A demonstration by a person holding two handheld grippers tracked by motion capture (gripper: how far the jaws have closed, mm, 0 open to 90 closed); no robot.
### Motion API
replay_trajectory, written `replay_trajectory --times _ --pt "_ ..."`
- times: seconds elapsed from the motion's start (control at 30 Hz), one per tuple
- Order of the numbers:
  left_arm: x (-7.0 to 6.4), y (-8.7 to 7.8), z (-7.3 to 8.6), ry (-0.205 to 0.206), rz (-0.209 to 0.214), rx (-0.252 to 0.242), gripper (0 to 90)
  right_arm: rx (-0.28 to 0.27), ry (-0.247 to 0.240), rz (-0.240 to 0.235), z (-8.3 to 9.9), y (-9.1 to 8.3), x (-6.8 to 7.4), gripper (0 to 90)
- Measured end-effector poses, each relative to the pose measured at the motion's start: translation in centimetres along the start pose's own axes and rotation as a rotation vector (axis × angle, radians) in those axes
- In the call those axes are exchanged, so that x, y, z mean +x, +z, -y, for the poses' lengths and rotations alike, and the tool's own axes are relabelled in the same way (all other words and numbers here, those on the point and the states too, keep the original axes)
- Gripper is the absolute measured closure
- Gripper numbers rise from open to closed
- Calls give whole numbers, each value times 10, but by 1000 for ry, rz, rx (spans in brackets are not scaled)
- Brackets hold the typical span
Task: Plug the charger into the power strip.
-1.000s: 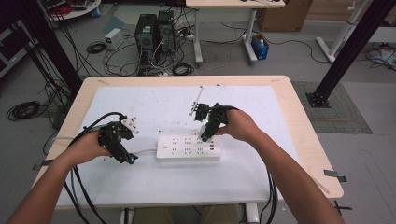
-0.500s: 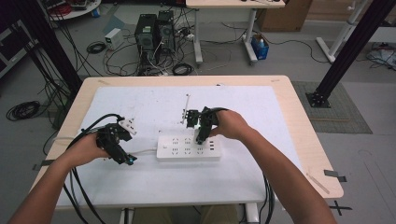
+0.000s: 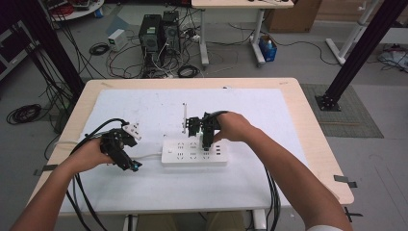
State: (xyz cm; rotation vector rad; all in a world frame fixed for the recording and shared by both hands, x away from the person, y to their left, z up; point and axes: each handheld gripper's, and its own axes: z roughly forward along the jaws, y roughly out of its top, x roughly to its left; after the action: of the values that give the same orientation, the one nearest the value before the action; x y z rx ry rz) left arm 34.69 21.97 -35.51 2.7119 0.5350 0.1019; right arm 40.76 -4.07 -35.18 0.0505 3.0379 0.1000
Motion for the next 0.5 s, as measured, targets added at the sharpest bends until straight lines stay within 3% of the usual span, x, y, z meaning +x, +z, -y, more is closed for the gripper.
replay_trajectory --times 0.03,0.1,0.13,0.17,0.2,0.33,0.5 --pt "-3 2 0 -40 0 -33 169 2 -6 2 -1 0 0 624" --pt "-2 2 0 -35 2 -31 169 8 -10 -1 -2 0 0 624" --pt "0 1 0 -13 4 -14 169 6 -9 -1 -2 0 0 624" --pt "0 1 0 -13 4 -17 169 6 -12 -1 -2 1 0 624" --pt "-2 3 0 -40 5 -35 169 8 -17 2 -2 1 0 624" --pt "1 2 0 -17 6 -15 169 18 -49 26 -4 2 5 624" --pt "2 2 1 -17 8 -14 169 11 -53 -6 -3 3 -1 624"
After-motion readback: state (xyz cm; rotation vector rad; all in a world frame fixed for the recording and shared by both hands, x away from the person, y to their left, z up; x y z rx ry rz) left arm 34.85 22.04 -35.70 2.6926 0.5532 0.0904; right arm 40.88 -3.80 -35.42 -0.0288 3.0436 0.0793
